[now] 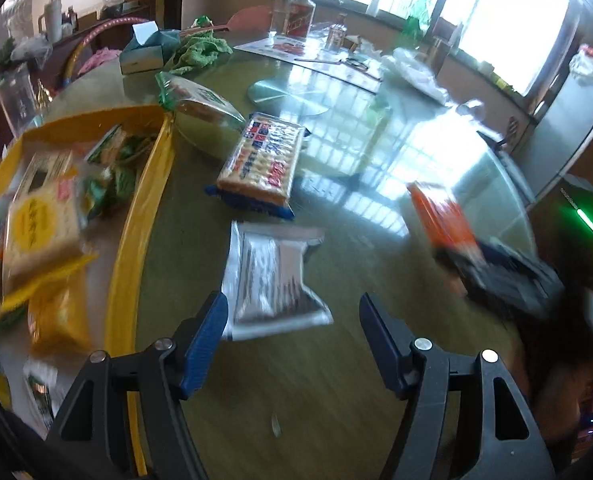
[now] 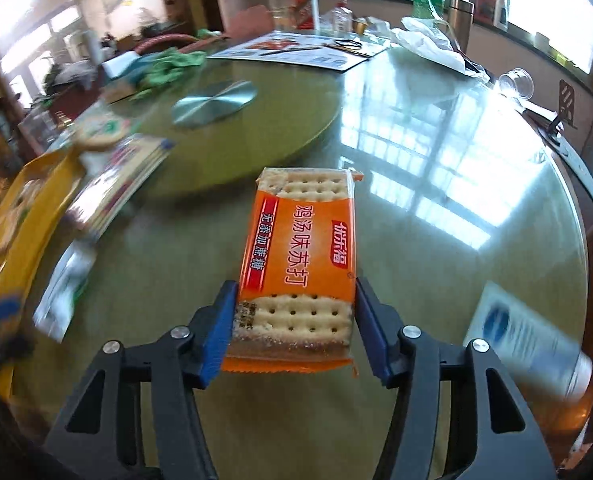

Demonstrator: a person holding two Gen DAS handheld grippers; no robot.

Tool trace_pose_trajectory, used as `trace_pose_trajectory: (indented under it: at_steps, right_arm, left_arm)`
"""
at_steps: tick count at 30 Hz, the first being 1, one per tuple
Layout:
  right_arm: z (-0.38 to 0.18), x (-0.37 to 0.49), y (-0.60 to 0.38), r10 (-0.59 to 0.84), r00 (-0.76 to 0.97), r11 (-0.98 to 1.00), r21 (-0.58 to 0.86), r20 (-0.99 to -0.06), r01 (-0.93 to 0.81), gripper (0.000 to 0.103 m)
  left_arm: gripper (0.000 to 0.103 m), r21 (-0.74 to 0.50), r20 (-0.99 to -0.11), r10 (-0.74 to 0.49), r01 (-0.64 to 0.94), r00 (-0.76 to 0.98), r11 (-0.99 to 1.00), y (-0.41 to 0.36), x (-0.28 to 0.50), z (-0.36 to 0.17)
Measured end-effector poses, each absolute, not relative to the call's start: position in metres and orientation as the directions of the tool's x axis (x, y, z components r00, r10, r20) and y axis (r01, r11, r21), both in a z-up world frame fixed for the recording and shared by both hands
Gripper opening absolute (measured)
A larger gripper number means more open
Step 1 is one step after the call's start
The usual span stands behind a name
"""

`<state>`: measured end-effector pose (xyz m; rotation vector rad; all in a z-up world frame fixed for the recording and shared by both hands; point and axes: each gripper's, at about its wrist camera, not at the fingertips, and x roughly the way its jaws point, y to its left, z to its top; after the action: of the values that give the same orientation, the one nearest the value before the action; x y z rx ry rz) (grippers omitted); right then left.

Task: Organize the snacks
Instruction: 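Carry the orange pack to the tray while the left tool drops a white sachet there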

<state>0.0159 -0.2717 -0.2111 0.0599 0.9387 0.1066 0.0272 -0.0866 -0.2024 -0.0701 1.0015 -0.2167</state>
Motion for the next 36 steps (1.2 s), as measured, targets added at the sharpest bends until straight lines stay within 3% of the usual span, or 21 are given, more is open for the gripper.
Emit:
trace_pose_trajectory:
  at_steps: [2,4,14,15,17,18,23,28,36]
  right_arm:
    - [-0.211,-0.005,-0.266,0.154,0.595,0.988,0.122,-0.789,-0.094,0.058]
    - [-0.211,-0.018,-0.261,0.187,0.596,0.982,0.147,-0.781,-0.116,0.058]
    - [-0.213,-0.03,-0.254,0.245,0.577,0.969,0.185,-0.779,-0.162,0.058]
    - [-0.213,-0.032,-0.252,0.24,0.575,0.97,0.173,-0.782,-0.169,0.058]
    - [-0.213,-0.035,-0.247,0.223,0.572,0.973,0.142,-0.789,-0.184,0.058]
    - [-0.213,-0.037,-0.246,0.214,0.574,0.974,0.131,-0.79,-0.183,0.057]
    - [-0.212,-0.043,-0.25,0.265,0.581,0.964,0.196,-0.769,-0.18,0.055]
    - [-0.199,-0.054,-0.238,0.336,0.592,0.942,0.245,-0.732,-0.231,0.055]
    - [-0.158,-0.066,-0.179,0.482,0.585,0.872,0.292,-0.653,-0.392,0.055]
  left_arm:
    - [0.062,-0.129,-0.839,-0.186,0.145,0.511,0.981,-0.093,0.039,-0.209]
    - [0.043,-0.061,-0.866,-0.12,0.135,0.486,0.989,-0.101,0.05,-0.218]
    - [0.04,0.045,-0.828,-0.051,0.157,0.559,0.987,-0.101,0.037,-0.225]
    - [0.035,0.045,-0.82,-0.052,0.155,0.569,0.987,-0.1,0.036,-0.225]
    - [0.011,0.064,-0.796,-0.056,0.176,0.603,0.982,-0.102,0.029,-0.219]
    - [0.008,0.063,-0.79,-0.056,0.172,0.611,0.983,-0.102,0.028,-0.216]
    - [0.006,-0.092,-0.784,-0.171,0.161,0.597,0.983,-0.084,0.017,-0.21]
    - [0.005,-0.356,-0.703,-0.378,0.163,0.603,0.92,-0.04,-0.012,-0.183]
    - [0.005,-0.418,-0.6,-0.382,0.131,0.703,0.899,0.024,-0.069,-0.131]
